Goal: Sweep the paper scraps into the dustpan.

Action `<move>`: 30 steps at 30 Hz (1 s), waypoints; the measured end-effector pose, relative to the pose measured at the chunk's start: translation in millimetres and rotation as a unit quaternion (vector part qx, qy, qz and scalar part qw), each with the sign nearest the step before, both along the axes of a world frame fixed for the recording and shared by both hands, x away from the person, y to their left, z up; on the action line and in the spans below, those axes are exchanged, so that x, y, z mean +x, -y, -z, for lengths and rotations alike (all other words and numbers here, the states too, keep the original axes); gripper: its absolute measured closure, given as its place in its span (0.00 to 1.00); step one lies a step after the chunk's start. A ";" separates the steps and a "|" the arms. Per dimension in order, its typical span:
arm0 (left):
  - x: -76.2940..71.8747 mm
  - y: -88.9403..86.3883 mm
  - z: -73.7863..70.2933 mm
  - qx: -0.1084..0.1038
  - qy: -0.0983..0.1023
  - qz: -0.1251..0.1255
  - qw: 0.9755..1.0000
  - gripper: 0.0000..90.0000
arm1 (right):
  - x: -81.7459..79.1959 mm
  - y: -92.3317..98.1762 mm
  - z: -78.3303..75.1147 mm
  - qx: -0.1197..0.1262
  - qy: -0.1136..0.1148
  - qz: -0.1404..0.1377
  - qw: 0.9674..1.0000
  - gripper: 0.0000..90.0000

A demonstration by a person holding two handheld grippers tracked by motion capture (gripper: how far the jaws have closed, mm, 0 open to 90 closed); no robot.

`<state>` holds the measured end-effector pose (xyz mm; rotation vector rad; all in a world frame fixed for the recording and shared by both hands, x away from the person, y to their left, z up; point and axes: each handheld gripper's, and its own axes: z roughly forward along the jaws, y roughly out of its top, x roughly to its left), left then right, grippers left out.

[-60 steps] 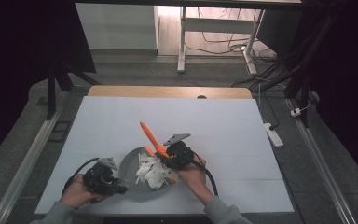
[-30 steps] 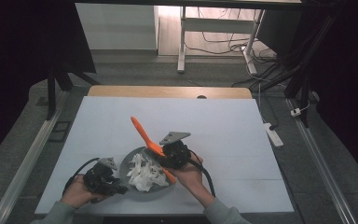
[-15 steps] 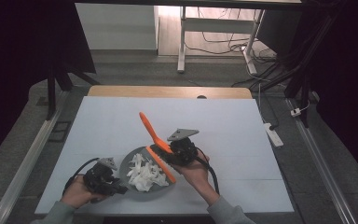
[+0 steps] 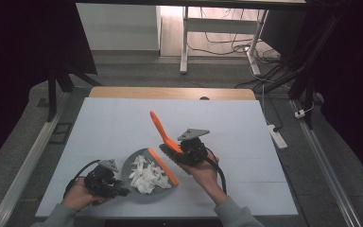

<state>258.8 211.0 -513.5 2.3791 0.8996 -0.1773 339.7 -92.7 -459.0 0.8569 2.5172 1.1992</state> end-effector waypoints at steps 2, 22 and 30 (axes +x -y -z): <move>-0.1 0.0 0.0 0.000 0.001 0.000 1.000 0.68 | 0.3 2.9 -1.1 0.002 0.002 -0.001 1.000 0.78; -1.2 -3.9 -8.7 -0.032 0.031 -0.042 0.998 0.68 | 4.8 50.4 -15.5 0.009 0.016 0.000 1.000 0.78; -2.8 -2.3 -13.4 -0.050 0.047 -0.084 0.994 0.68 | 2.0 80.3 -21.6 0.017 0.016 0.013 1.000 0.78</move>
